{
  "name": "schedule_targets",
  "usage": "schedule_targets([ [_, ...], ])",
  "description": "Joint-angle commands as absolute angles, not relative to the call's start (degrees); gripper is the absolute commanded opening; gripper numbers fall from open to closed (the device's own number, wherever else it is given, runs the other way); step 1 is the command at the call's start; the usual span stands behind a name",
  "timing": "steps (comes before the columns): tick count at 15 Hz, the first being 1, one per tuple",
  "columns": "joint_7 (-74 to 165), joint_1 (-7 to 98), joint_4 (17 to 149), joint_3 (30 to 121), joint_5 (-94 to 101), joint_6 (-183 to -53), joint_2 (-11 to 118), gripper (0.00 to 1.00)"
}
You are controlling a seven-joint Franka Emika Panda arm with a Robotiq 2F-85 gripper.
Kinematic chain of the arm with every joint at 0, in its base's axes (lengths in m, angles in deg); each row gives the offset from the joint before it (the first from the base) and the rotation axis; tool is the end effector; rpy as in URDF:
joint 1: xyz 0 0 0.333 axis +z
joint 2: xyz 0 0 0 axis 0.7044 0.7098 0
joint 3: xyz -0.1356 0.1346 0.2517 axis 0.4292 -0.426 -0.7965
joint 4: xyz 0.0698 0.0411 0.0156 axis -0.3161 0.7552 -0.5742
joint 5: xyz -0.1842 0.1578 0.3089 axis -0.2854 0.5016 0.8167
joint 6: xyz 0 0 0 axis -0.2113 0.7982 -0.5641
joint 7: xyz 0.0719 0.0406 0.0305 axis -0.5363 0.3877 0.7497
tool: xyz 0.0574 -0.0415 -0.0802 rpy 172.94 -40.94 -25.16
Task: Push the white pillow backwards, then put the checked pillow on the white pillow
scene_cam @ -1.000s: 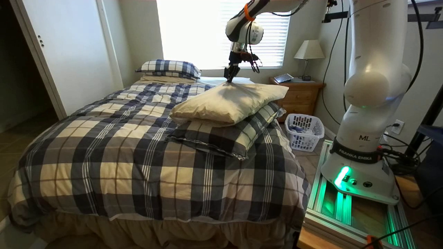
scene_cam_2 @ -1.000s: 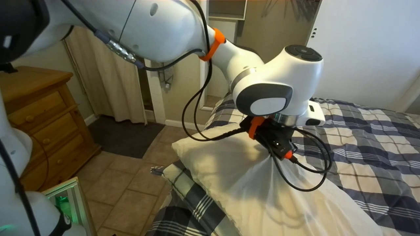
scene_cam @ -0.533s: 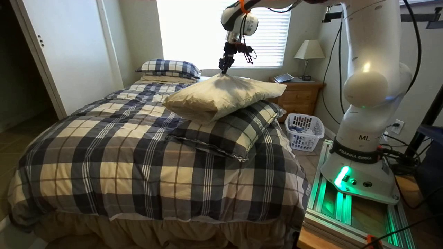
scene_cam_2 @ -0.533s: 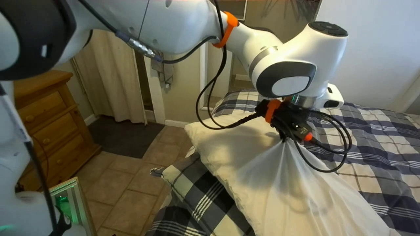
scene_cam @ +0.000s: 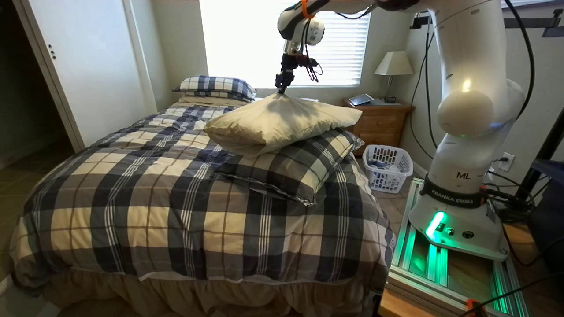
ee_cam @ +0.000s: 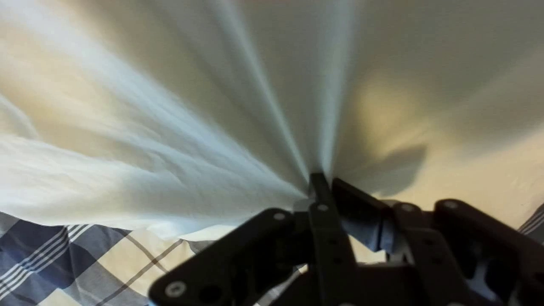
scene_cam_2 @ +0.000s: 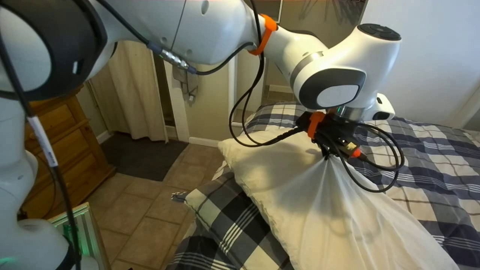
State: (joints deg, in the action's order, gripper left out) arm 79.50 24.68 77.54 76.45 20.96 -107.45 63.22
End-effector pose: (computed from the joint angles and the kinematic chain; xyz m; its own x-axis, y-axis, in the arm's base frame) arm 0.6482 -0.2787 0.4202 0.9673 -0.0432 0.2500 -0.0228 -0.9962 -0.0839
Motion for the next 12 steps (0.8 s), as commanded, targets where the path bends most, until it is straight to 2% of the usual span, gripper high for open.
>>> schedule_targets([
  [1, 78.36, 24.22, 73.96, 76.98, 19.24, -107.79, 65.49, 0.02],
  [12, 79.00, 23.40, 55.25, 76.62, 14.73, -106.79, 75.40, 0.02],
])
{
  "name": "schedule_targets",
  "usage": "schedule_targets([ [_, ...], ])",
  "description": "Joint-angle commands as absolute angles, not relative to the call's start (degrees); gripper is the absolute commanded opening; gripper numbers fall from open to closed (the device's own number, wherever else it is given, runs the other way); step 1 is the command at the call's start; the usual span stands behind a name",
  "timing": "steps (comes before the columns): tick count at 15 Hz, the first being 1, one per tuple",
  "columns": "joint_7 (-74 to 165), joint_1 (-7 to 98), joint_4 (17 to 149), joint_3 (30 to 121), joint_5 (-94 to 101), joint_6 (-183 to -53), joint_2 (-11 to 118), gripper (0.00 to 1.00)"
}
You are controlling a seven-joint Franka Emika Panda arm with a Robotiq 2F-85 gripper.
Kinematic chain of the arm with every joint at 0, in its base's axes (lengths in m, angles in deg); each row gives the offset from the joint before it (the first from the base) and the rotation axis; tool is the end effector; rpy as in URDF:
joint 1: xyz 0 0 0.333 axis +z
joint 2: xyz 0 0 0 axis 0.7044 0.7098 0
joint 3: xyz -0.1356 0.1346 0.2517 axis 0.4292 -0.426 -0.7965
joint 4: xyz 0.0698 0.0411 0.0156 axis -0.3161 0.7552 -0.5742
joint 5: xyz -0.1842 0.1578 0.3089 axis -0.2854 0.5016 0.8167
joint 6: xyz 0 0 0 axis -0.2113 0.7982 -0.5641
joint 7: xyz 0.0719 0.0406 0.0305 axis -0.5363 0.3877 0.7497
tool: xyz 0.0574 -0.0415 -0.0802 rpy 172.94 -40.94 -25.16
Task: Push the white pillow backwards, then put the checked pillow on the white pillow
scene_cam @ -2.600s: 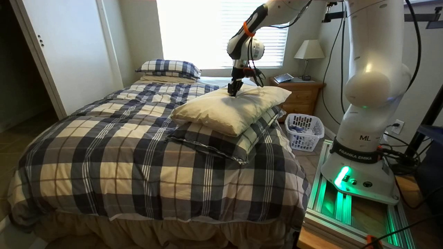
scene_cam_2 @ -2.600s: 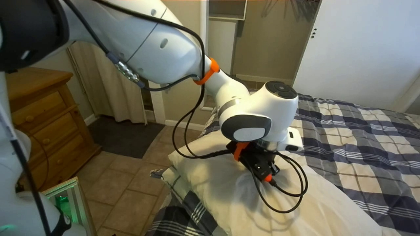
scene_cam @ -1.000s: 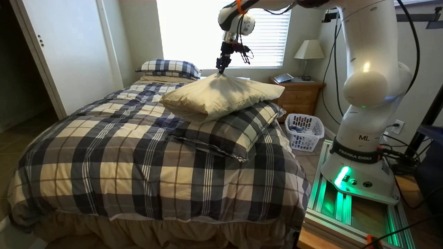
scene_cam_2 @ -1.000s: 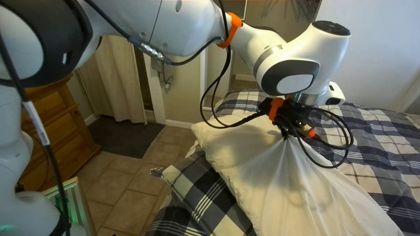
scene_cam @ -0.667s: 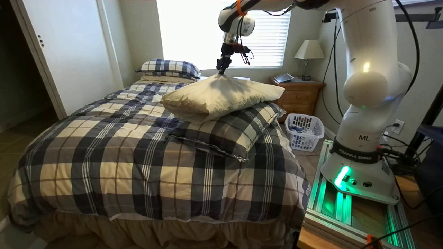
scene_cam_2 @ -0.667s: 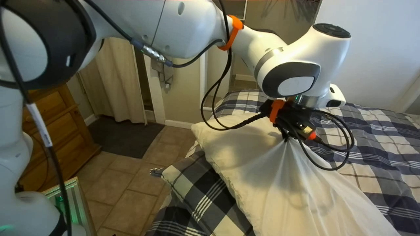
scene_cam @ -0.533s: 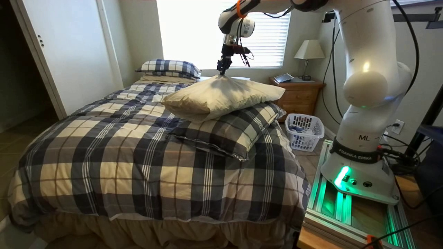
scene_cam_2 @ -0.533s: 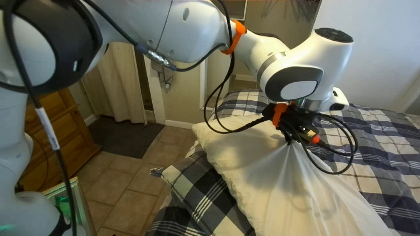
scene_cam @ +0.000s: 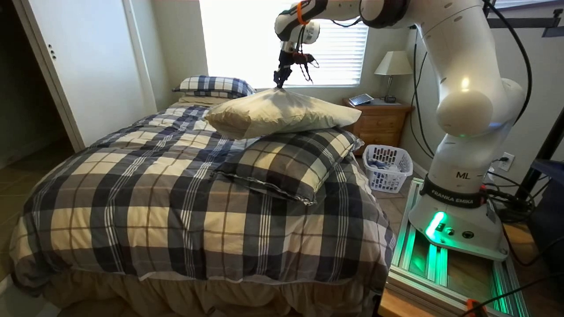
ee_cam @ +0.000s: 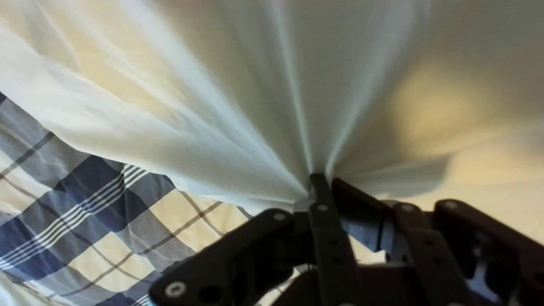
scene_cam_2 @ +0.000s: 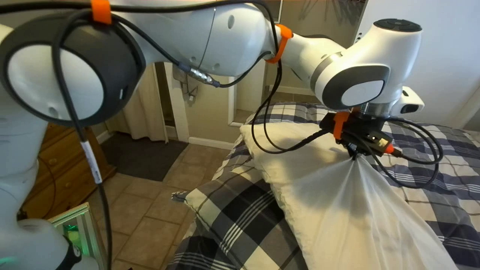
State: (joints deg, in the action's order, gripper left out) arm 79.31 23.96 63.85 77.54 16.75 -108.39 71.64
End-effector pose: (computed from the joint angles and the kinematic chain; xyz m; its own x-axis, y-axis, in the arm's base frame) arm 0.6845 -0.3141 0.4343 0.9507 -0.0058 0.3100 -0.0198 -0.9989 0.0422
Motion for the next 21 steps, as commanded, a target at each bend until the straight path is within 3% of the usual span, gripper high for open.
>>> schedule_targets([
  [1, 79.34, 23.47, 53.45, 76.27, 14.29, -106.86, 76.60, 0.02],
  [15, 82.88, 24.25, 31.15, 72.55, 10.73, -102.68, 89.98, 0.02],
  [16, 82.61, 24.80, 38.68, 73.65, 11.35, -104.71, 87.09, 0.02],
  [17, 82.59, 24.82, 38.13, 73.63, 11.36, -104.48, 87.58, 0.07],
  [21, 82.59, 24.83, 38.80, 73.64, 11.36, -104.47, 88.37, 0.07],
])
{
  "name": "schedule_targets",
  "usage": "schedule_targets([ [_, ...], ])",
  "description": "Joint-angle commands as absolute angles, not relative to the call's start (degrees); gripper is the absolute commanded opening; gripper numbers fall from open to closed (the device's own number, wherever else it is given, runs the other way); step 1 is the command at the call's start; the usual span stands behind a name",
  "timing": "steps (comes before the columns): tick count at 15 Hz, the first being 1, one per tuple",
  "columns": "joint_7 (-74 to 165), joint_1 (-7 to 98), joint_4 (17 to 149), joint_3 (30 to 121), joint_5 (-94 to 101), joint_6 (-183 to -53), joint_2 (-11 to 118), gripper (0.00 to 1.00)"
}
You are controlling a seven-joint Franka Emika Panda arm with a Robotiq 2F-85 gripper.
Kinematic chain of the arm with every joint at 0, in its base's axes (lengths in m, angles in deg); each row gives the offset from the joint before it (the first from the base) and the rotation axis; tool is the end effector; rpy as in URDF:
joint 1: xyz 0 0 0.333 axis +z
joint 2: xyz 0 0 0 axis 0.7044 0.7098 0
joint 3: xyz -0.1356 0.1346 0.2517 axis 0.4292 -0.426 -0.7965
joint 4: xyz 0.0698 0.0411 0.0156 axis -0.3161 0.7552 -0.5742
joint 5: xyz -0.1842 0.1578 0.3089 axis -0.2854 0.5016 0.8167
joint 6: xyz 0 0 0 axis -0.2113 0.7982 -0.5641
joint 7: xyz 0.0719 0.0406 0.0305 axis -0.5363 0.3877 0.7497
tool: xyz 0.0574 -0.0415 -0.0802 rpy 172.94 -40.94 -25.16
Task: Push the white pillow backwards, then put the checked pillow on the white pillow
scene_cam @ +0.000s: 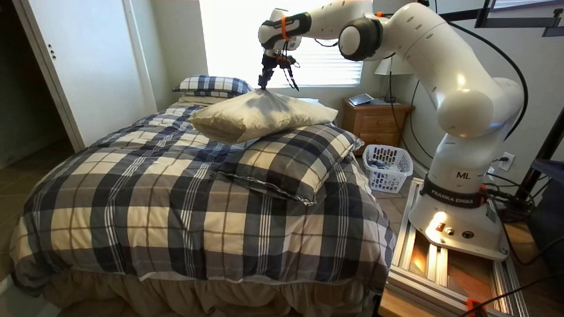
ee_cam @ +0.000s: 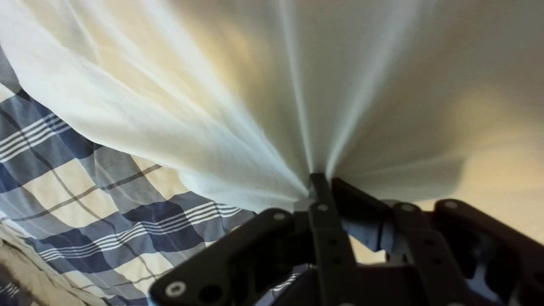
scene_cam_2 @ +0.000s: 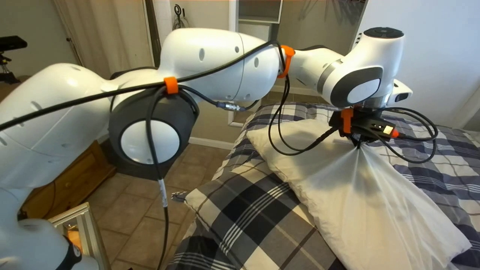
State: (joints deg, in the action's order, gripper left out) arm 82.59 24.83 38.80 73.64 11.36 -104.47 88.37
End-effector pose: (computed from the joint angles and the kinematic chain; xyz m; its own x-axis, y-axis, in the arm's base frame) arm 0.7588 -0.2868 0.4187 0.9227 0.1828 0.3393 0.1405 -0.9793 0.1455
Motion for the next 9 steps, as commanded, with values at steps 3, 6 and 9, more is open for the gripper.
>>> schedule_targets([
  [3, 82.59, 24.83, 38.79, 73.64, 11.36, -104.48, 88.37, 0.02],
  [6, 85.43, 25.20, 36.91, 72.87, 11.15, -107.65, 90.53, 0.02],
  [9, 87.61, 25.56, 35.99, 72.14, 11.40, -110.30, 91.88, 0.02],
])
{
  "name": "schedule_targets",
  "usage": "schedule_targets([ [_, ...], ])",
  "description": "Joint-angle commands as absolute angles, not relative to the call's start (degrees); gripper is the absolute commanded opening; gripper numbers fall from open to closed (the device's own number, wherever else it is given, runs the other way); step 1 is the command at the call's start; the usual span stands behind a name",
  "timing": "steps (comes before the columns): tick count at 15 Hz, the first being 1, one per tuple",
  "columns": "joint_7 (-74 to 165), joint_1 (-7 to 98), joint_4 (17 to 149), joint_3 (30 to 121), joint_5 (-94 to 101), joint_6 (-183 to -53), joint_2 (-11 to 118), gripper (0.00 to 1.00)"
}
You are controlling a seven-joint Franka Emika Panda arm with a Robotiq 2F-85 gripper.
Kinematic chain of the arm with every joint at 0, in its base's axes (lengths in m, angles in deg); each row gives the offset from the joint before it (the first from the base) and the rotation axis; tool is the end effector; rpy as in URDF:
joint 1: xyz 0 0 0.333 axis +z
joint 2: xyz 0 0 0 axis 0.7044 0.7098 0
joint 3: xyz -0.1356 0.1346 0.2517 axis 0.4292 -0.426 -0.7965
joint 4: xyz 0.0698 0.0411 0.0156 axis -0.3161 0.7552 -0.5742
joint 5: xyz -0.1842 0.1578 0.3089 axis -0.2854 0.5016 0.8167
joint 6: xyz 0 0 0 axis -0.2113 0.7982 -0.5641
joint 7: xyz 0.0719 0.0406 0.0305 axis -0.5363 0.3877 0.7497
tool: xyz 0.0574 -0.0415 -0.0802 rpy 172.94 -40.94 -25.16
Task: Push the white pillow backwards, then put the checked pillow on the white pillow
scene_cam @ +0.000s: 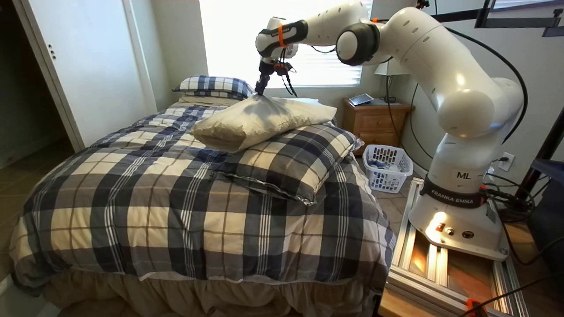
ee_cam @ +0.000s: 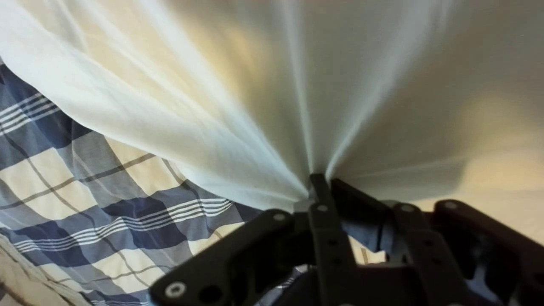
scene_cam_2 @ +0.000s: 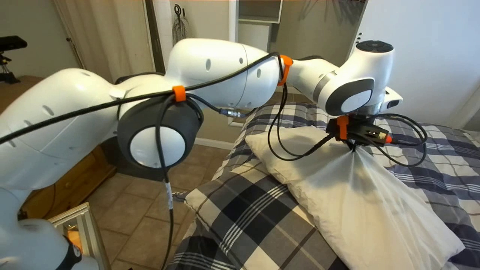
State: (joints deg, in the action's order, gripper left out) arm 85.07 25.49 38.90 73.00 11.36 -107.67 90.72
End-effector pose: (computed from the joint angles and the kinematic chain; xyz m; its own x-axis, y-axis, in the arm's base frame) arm 0.7698 -0.2761 0.3911 0.9074 0.2378 0.3465 0.1924 -0.9681 0.1606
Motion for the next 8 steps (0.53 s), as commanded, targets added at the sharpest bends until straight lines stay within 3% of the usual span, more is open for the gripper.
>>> schedule_targets([
  [1, 87.98, 25.65, 35.65, 72.03, 11.49, -111.55, 92.13, 0.02],
  [8, 89.63, 25.81, 32.51, 71.29, 12.00, -119.18, 93.68, 0.02],
])
